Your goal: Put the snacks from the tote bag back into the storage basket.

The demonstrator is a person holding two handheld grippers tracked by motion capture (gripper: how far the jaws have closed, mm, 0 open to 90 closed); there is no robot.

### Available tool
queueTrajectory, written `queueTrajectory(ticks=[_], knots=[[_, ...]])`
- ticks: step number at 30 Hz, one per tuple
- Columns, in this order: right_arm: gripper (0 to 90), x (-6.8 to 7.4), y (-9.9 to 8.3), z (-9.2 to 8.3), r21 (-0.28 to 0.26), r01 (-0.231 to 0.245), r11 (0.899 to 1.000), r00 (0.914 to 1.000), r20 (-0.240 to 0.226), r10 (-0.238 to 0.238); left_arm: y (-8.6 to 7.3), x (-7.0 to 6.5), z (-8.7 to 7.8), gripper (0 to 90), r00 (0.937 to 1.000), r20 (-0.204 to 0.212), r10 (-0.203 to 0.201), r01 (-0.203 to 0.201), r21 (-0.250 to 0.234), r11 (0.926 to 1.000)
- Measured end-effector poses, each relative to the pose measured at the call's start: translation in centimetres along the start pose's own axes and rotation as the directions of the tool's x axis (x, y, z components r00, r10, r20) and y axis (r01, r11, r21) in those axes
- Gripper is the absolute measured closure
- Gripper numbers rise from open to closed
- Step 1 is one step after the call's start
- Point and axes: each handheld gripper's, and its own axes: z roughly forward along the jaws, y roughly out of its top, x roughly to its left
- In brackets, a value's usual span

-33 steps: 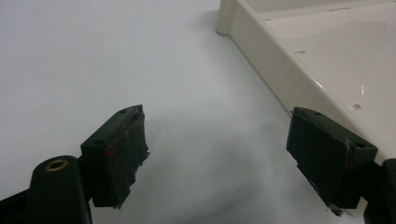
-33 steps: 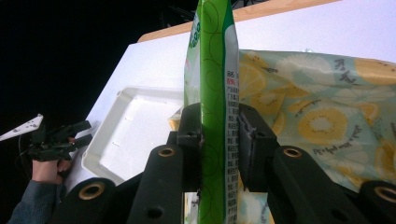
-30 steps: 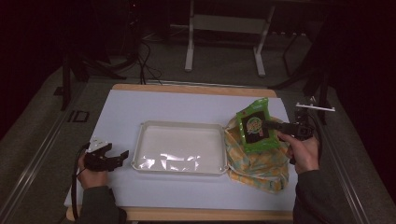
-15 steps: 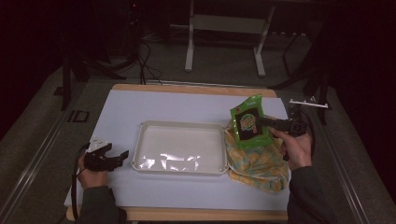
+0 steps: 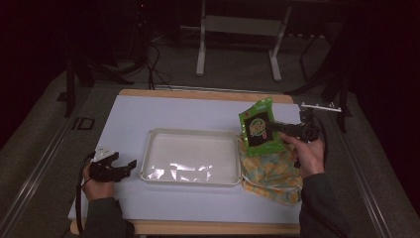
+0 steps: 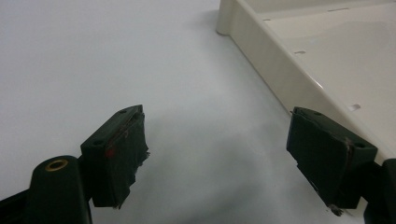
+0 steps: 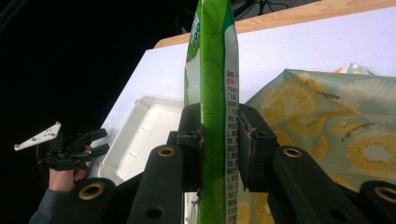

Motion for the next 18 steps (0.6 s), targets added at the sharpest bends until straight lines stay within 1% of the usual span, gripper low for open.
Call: queueTrajectory(ticks=[10, 18], knots=[[72.9, 0.4, 0.0, 1.0, 0.004, -0.003, 1.0, 0.9999, -0.014, 0.003, 0.0, 0.0, 0.0, 20.3, 1.0, 0.0, 0.002, -0.002, 0.001, 1.0], [73.0, 0.6, -0.2, 1.5, -0.006, -0.002, 1.0, 0.9999, -0.017, 0.002, 0.0, 0.0, 0.0, 20.3, 1.0, 0.001, 0.004, -0.004, 0.001, 1.0]])
